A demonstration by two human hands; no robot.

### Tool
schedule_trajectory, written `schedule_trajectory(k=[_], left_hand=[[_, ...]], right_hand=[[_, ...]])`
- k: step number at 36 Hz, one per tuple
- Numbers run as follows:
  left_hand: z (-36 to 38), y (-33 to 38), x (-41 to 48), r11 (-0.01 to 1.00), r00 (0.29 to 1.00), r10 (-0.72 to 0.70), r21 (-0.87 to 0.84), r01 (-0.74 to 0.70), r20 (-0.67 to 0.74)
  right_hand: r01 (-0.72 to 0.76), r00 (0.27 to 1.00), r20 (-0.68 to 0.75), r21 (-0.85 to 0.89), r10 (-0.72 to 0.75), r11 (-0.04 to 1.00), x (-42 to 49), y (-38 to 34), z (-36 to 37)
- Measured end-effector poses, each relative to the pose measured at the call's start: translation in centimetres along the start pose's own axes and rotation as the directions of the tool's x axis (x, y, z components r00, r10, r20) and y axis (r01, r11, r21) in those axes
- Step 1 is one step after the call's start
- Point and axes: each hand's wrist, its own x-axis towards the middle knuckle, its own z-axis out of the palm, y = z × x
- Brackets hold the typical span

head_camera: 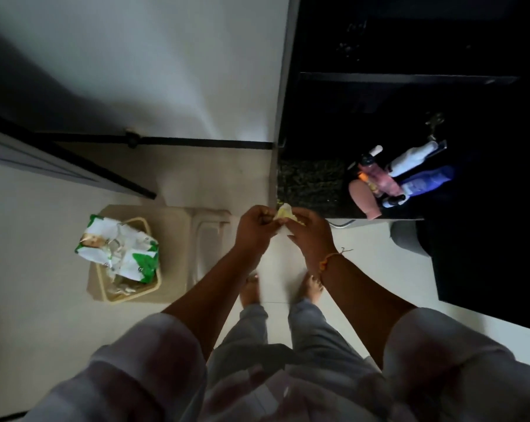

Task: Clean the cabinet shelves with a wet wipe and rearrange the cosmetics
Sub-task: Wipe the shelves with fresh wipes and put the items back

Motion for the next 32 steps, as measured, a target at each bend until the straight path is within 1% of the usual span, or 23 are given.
schedule_trajectory(k=[3,4,5,6,7,8,9,10,11,13,14,15,16,17,19,20,22,24,26,28,29,30,32], left_hand=[[2.7,0.0,0.7,0.998,0.999,-0.009,0.068,0.006,0.044],[3.5,-0.2,0.9,0.994,0.999,-0.004,0.109,-0.001,0.048],[4.2,-0.3,1.1,0.987,0.999,0.006,0.158,-0.013,0.048],[4.8,-0.4,1.4,0.975,0.999,0.021,0.218,-0.03,0.045],[5.3,-0.5,1.5,0.953,0.998,0.044,0.298,-0.052,0.034],[5.6,-0.5,1.8,0.919,0.997,0.078,0.386,-0.079,0.019],[5.9,-0.4,1.9,0.878,0.993,0.114,0.467,-0.103,0.004],[6.0,-0.4,2.1,0.842,0.989,0.15,0.525,-0.12,-0.015],[6.0,-0.3,2.2,0.819,0.982,0.183,0.558,-0.13,-0.039],[5.8,-0.3,2.4,0.785,0.966,0.248,0.599,-0.155,-0.076],[5.6,-0.3,2.5,0.761,0.954,0.29,0.624,-0.178,-0.081],[5.3,-0.5,2.6,0.738,0.942,0.324,0.645,-0.197,-0.083],[4.9,-0.6,2.8,0.726,0.935,0.343,0.656,-0.205,-0.088],[4.6,-0.8,2.9,0.721,0.934,0.345,0.664,-0.2,-0.092],[4.0,-1.1,3.1,0.715,0.945,0.315,0.678,-0.174,-0.09],[3.7,-1.3,3.3,0.712,0.953,0.29,0.685,-0.156,-0.085],[3.3,-1.5,3.5,0.719,0.966,0.249,0.682,-0.131,-0.077],[3.1,-1.8,3.6,0.743,0.973,0.217,0.66,-0.109,-0.084],[3.0,-2.1,3.6,0.778,0.98,0.176,0.622,-0.083,-0.09],[3.0,-2.4,3.7,0.802,0.987,0.145,0.593,-0.073,-0.074],[3.0,-2.5,3.7,0.811,0.989,0.134,0.58,-0.073,-0.062],[3.1,-2.6,3.8,0.819,0.991,0.127,0.568,-0.075,-0.052],[3.1,-2.9,3.9,0.834,0.992,0.121,0.546,-0.076,-0.047]], right_hand=[[-0.025,0.995,-0.094,0.051,0.029,0.998,0.4,0.2,-2.5],[-0.018,0.991,-0.13,0.041,0.023,0.999,0.5,0.3,-3.2],[-0.003,0.985,-0.174,-0.005,0.002,1.0,0.5,0.3,-4.0],[0.015,0.975,-0.221,-0.09,-0.035,0.996,0.6,0.4,-4.7],[0.032,0.959,-0.268,-0.214,-0.09,0.976,0.7,0.6,-5.4],[0.057,0.935,-0.307,-0.363,-0.177,0.93,0.8,0.6,-6.1],[0.09,0.901,-0.326,-0.503,-0.285,0.86,1.0,0.5,-6.7],[0.129,0.867,-0.314,-0.607,-0.386,0.784,1.3,0.3,-7.4],[0.16,0.846,-0.269,-0.696,-0.461,0.7,1.7,0.1,-8.0],[0.233,0.846,-0.111,-0.802,-0.521,0.55,2.7,-0.1,-8.8],[0.258,0.85,-0.044,-0.834,-0.525,0.488,3.3,-0.1,-9.1],[0.272,0.867,-0.005,-0.833,-0.498,0.481,3.7,-0.1,-9.2],[0.266,0.873,0.013,-0.851,-0.488,0.453,3.9,0.1,-9.3],[0.257,0.864,0.026,-0.881,-0.502,0.397,4.0,0.2,-9.2],[0.274,0.834,0.074,-0.915,-0.546,0.295,4.1,0.6,-9.0],[0.272,0.84,0.104,-0.93,-0.533,0.248,4.2,0.7,-8.9],[0.268,0.862,0.182,-0.956,-0.472,0.119,4.5,1.1,-8.7],[0.256,0.883,0.195,-0.963,-0.426,0.09,5.0,1.7,-8.8],[0.263,0.902,0.235,-0.964,-0.361,0.03,5.4,2.3,-8.6],[0.282,0.913,0.269,-0.96,-0.308,-0.005,5.7,2.9,-8.4],[0.291,0.909,0.28,-0.957,-0.307,-0.013,5.7,3.1,-8.4],[0.297,0.904,0.285,-0.955,-0.319,-0.011,5.7,3.2,-8.3],[0.284,0.898,0.24,-0.956,-0.37,0.068,5.5,3.4,-8.1]])
